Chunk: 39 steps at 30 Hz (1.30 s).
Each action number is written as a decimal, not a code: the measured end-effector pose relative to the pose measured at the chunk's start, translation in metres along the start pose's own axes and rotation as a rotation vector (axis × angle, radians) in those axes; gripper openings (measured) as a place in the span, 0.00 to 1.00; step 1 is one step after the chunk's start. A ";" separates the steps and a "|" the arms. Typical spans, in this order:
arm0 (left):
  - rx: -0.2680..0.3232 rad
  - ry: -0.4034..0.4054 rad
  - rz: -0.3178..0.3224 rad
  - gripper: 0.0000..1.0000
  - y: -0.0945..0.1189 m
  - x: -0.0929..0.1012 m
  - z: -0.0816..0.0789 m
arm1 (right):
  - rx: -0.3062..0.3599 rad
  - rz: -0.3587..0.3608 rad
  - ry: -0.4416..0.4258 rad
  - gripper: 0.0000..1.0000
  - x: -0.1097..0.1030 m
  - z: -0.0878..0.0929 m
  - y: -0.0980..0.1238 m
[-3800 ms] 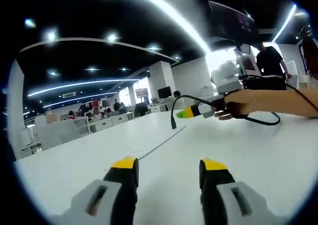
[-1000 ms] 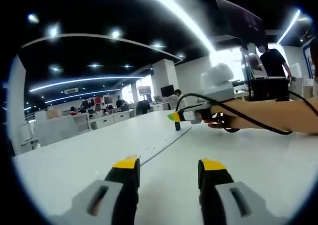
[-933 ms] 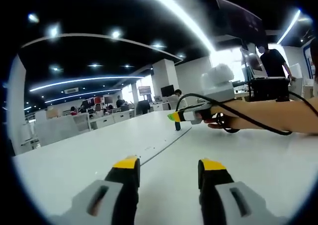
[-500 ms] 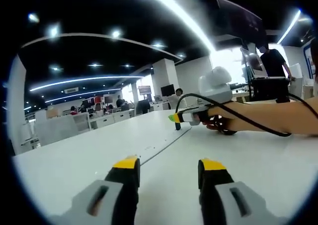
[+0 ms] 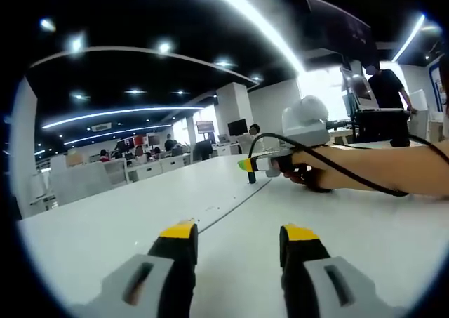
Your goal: Locate the USB plug end of the data cable currently connected to the USB port on the desk. Grip the plug, withdraw it from the port, and place it onto the desktop.
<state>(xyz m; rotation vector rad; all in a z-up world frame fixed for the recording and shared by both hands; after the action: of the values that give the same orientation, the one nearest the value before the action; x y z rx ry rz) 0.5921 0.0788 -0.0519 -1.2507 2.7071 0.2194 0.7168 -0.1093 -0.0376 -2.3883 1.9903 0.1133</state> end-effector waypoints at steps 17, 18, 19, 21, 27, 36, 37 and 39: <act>0.007 0.021 -0.002 0.47 0.001 -0.001 -0.001 | 0.023 -0.032 0.019 0.09 -0.001 0.001 0.004; 0.008 0.022 -0.002 0.47 0.001 -0.001 -0.001 | 0.022 -0.034 0.019 0.09 -0.001 0.001 0.004; 0.007 0.022 -0.001 0.47 0.000 -0.001 -0.001 | 0.021 -0.034 0.016 0.09 -0.001 0.001 0.004; 0.002 0.019 -0.001 0.47 0.000 -0.001 0.000 | 0.020 -0.038 0.017 0.09 -0.001 0.001 0.004; 0.000 0.023 -0.002 0.47 0.000 -0.001 0.001 | 0.001 -0.031 0.089 0.09 -0.003 0.001 0.002; -0.002 0.028 -0.002 0.46 0.002 0.000 0.001 | 0.020 -0.062 0.031 0.09 -0.002 0.000 0.004; -0.003 0.027 -0.001 0.46 0.002 0.000 0.001 | 0.020 -0.063 0.031 0.09 -0.001 0.000 0.003; -0.002 0.027 0.000 0.46 0.003 0.000 0.001 | 0.012 -0.062 0.064 0.09 -0.003 0.000 0.003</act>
<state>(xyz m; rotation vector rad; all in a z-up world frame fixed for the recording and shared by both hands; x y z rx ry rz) 0.5902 0.0807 -0.0528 -1.2640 2.7300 0.2072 0.7131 -0.1074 -0.0371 -2.4738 1.9341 0.0231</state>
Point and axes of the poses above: the point that each gripper's makers call its tool centre point, and the gripper's own axes: y roughly backward along the fingers, x roughly to its right, z roughly out of its underside, the point moved 2 cm from there along y, roughly backward along the fingers, and after that the axes turned 11 degrees about -z, right-handed, at the moved point
